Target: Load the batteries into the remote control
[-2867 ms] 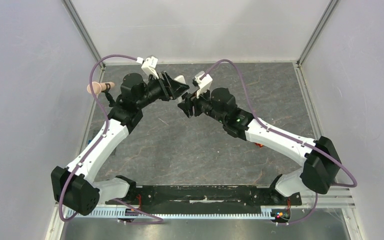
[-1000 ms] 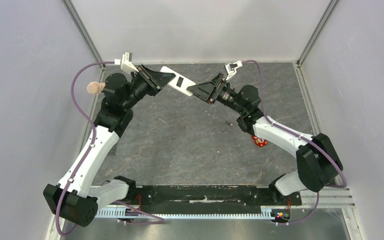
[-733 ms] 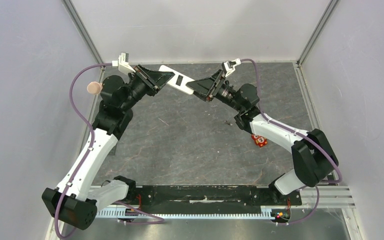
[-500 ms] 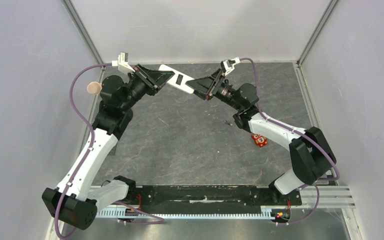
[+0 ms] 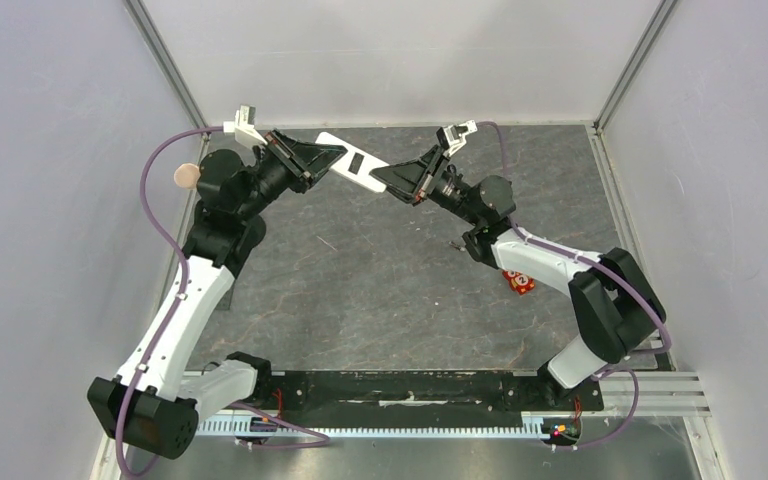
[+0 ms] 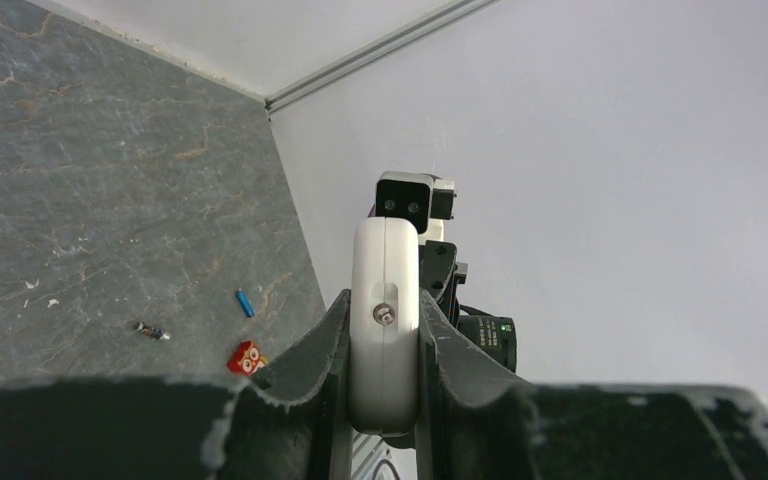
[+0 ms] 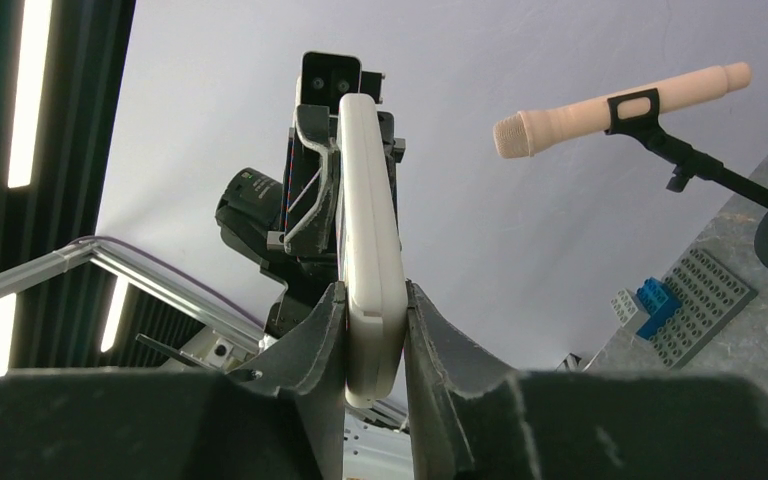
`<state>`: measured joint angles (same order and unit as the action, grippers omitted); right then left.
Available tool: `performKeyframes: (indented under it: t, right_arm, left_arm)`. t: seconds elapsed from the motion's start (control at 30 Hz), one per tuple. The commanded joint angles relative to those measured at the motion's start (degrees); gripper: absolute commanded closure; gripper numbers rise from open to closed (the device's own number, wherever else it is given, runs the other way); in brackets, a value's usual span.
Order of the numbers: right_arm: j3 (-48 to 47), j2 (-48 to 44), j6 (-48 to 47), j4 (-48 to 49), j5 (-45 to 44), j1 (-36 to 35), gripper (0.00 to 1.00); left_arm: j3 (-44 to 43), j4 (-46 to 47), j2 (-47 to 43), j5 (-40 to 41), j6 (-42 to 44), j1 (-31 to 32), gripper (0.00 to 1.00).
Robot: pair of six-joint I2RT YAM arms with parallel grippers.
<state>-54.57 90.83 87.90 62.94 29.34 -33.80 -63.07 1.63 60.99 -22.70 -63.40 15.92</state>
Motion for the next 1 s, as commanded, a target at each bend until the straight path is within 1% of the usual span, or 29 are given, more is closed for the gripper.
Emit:
performKeyframes:
  t: [0.0, 0.2, 0.23, 0.4, 0.5, 0.63, 0.73, 0.8, 0.9, 0.97]
  right_arm:
    - [2.33, 1.66, -3.37, 1.77, 3.26, 0.32, 0.88]
    - [0.9, 2.7, -1.88, 1.26, 2.22, 0.4, 0.78]
    - [0.26, 2.93, -1.86, 0.2, 2.07, 0.4, 0.76]
    - [-1.85, 3.15, -3.54, -8.53, 0.86, 0.4, 0.59]
    - [-1.67, 2.94, -4.74, -11.59, 0.39, 0.39, 0.53]
    - [-2.2, 3.46, -4.64, -11.64, 0.31, 0.38, 0.53]
    - [-3.12, 3.74, -5.43, -13.06, -0.11, 0.41, 0.59]
    - [-3.74, 3.93, -6.13, -14.66, -0.25, 0.46, 0.63]
    - [-5.84, 4.03, -9.35, -21.38, -0.25, 0.41, 0.65]
    - [-8.04, 4.16, -12.32, -26.94, -0.16, 0.41, 0.66]
  left_arm:
    - [-1.18, 5.29, -1.16, 2.57, -1.73, -3.25, 0.98]
    - [0.02, 6.97, -0.48, 1.3, -1.41, -3.79, 0.98]
    - [0.57, 7.43, -0.28, 0.92, -1.19, -3.79, 0.98]
    - [2.47, 9.65, 0.4, -1.24, 1.98, -3.79, 0.98]
    - [2.78, 10.06, 0.31, -1.47, 4.55, -3.79, 0.98]
    - [3.01, 10.62, 1.59, -2.71, 5.28, -3.77, 0.98]
    - [3.93, 10.25, 2.01, -2.54, 7.5, -3.79, 0.98]
    - [4.09, 8.23, 2.0, -1.47, 11.1, -3.82, 0.98]
    - [4.09, 4.59, 1.27, 1.07, 17.01, -3.72, 0.98]
    - [4.48, 4.0, 0.6, 0.97, 18.82, -3.71, 0.98]
